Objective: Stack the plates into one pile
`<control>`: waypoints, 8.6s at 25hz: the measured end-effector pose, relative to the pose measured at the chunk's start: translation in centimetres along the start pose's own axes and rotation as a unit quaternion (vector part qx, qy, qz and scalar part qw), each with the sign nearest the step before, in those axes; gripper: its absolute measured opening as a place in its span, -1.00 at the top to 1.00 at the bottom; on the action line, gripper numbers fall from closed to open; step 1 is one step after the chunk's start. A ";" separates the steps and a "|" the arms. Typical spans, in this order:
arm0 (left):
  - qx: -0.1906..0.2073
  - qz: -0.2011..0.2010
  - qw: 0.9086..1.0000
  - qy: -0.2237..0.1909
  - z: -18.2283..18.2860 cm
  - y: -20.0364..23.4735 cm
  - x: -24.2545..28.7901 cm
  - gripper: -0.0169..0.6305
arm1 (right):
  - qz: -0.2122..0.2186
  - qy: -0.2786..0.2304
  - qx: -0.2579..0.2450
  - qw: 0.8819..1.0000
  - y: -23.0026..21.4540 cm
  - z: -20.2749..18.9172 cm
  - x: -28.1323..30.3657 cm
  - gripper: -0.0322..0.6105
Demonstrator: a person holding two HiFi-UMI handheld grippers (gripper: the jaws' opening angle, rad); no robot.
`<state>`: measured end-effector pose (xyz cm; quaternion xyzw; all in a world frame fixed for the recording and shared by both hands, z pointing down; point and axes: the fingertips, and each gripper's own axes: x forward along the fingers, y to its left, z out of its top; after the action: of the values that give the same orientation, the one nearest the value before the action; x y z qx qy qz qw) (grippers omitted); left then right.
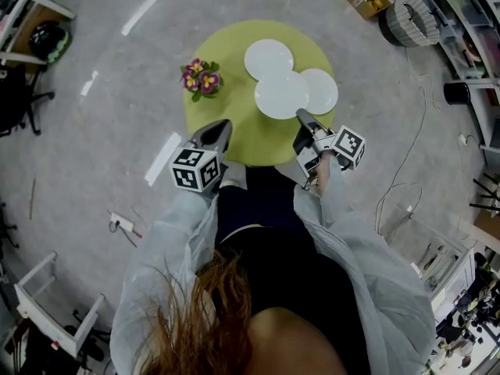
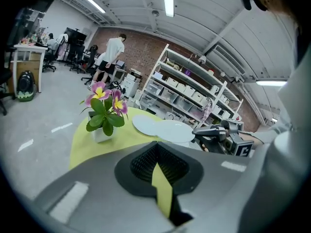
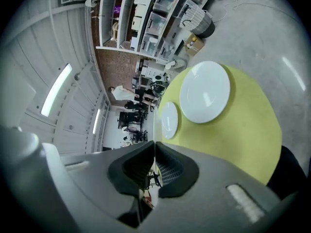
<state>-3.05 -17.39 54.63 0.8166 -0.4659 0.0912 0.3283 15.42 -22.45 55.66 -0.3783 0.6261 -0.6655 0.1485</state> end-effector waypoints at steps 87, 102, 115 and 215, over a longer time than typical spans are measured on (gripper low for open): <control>0.044 -0.082 0.995 0.042 -0.6 -1.8 -2.2 0.91 | 0.096 -0.225 0.138 0.960 -6.2 3.8 -7.3 -0.41; 0.043 -0.074 0.994 0.063 0.5 -3.4 3.0 0.91 | 0.046 -0.197 0.148 0.968 -9.7 9.2 -4.8 -0.40; 0.030 -0.054 0.996 0.063 0.9 -3.0 4.1 0.91 | -0.083 -0.145 0.125 0.978 -11.4 9.4 -2.0 0.29; -0.052 0.117 0.991 -0.028 -2.0 3.2 -9.9 0.91 | -0.121 0.003 0.082 0.989 -1.5 7.9 15.5 -0.93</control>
<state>-10.84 -10.35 53.12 0.7404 -0.5715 0.0816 0.3444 10.88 -38.29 61.49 -0.4356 0.5198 -0.7286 0.0955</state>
